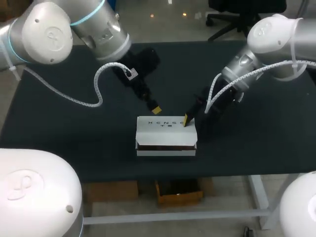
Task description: Assemble the packaging by folding the flat box into shape, placing the metal phone stand inside, and closing the box properly
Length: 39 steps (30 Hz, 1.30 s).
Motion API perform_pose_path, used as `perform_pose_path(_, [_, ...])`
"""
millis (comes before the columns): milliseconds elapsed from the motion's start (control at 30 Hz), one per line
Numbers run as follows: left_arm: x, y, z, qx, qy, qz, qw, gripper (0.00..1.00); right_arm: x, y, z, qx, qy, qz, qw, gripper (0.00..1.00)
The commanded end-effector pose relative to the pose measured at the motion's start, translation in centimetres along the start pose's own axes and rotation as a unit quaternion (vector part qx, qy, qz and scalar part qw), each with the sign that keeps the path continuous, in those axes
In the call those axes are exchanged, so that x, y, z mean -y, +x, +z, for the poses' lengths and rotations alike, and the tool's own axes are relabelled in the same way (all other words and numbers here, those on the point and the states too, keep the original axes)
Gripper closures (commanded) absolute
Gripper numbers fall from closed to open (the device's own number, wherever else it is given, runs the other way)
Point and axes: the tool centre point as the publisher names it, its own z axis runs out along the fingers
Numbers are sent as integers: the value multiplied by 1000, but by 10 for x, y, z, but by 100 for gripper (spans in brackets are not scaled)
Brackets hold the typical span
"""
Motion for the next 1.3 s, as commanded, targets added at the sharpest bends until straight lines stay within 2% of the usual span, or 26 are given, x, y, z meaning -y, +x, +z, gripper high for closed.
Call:
perform_pose_path(33, [8, 11, 7, 82, -58, 14, 995, 0, -2, 0, 0, 0, 2, 0, 1000, 53])
perform_pose_path(233, [1, 21, 23, 139, -94, 30, 985, 0, -2, 0, 0, 0, 2, 0, 1000, 53])
perform_pose_path(433, [-6, 23, 32, 160, -102, 45, 981, 0, -2, 0, 0, 0, 2, 0, 1000, 53])
perform_pose_path(700, [-14, 20, 35, 156, -114, 73, 979, 0, -2, 0, 0, 0, 2, 0, 1000, 53])
perform_pose_path(800, [-16, 18, 35, 137, -127, 65, 980, 0, -2, 0, 0, 0, 2, 0, 1000, 54])
perform_pose_path(1300, [-16, 18, 35, 137, -127, 65, 980, 0, -2, 0, 0, 0, 2, 0, 1000, 55])
